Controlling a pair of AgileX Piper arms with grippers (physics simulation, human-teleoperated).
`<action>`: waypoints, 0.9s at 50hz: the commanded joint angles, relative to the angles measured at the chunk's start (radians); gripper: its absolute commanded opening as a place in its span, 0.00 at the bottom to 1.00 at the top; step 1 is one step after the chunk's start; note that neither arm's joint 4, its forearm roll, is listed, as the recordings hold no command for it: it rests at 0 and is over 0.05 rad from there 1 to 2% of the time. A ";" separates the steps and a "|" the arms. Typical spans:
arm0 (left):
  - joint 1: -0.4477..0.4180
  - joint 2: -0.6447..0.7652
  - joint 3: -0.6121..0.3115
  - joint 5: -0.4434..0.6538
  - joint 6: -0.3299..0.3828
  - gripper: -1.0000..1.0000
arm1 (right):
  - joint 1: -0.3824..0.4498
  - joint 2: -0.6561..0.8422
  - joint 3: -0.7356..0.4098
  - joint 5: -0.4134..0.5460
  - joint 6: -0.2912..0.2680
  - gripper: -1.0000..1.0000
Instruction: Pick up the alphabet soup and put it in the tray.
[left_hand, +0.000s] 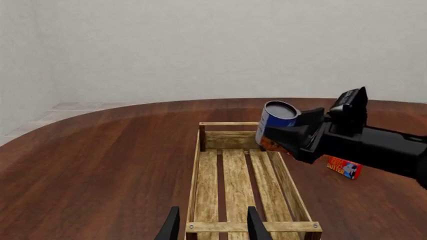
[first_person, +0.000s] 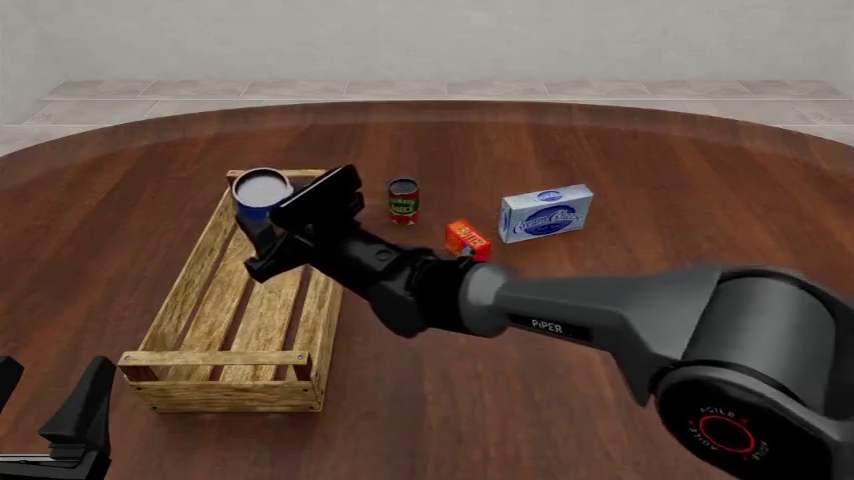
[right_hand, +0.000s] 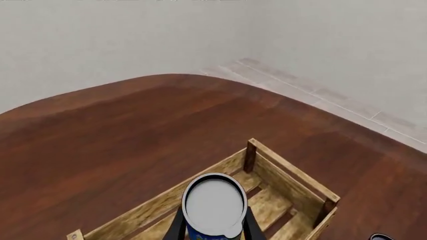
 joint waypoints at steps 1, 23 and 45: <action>0.000 0.000 0.000 0.000 0.000 1.00 | -0.003 0.038 -0.050 -0.014 0.023 0.00; 0.000 0.000 0.000 0.000 0.000 1.00 | -0.005 0.154 -0.130 -0.009 0.055 0.00; 0.000 0.000 0.000 0.000 0.000 1.00 | -0.013 0.230 -0.197 0.011 0.063 0.00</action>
